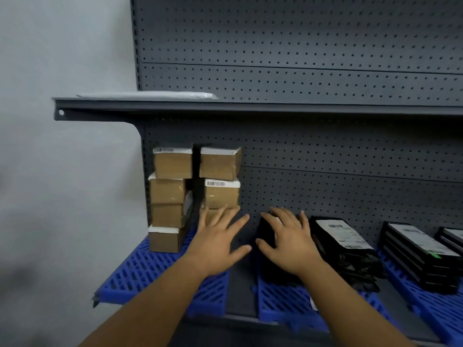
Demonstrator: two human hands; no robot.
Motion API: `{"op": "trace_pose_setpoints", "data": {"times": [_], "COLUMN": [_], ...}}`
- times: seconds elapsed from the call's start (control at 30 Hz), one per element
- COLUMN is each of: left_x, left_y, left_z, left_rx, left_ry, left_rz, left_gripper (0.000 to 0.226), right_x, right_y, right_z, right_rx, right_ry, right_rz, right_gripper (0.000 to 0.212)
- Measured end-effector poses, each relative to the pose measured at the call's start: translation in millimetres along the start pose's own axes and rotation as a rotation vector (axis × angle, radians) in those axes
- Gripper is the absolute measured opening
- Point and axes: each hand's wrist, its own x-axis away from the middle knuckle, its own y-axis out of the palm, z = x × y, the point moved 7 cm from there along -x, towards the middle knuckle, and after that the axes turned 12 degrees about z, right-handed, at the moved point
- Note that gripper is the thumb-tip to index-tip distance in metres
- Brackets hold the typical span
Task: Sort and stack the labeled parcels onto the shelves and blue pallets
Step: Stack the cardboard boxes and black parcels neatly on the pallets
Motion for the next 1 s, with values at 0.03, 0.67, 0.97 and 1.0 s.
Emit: {"op": "trace_pose_setpoints", "data": {"times": [0.03, 0.67, 0.97, 1.0], "left_x": [-2.5, -82.2, -113.5, -114.3], "left_y": [-9.4, -109.4, -95.7, -92.8], "left_z": [-9.8, -98.0, -103.5, -102.9], "left_rx": [-0.006, -0.239, -0.423, -0.438], "left_ry": [0.009, -0.008, -0.092, -0.084], "left_rz": [0.018, 0.277, 0.228, 0.220], "left_gripper": [0.071, 0.065, 0.066, 0.066], "right_x": [-9.4, -135.7, -166.0, -167.9], "right_y": [-2.6, -43.4, -31.0, -30.1], "right_z": [-13.2, -84.4, -67.3, -65.0], "right_rx": [-0.010, 0.103, 0.190, 0.194], "right_ry": [-0.005, -0.031, -0.083, -0.090], "right_rz": [0.024, 0.279, 0.209, 0.214], "right_gripper": [0.075, 0.068, 0.072, 0.070]}}
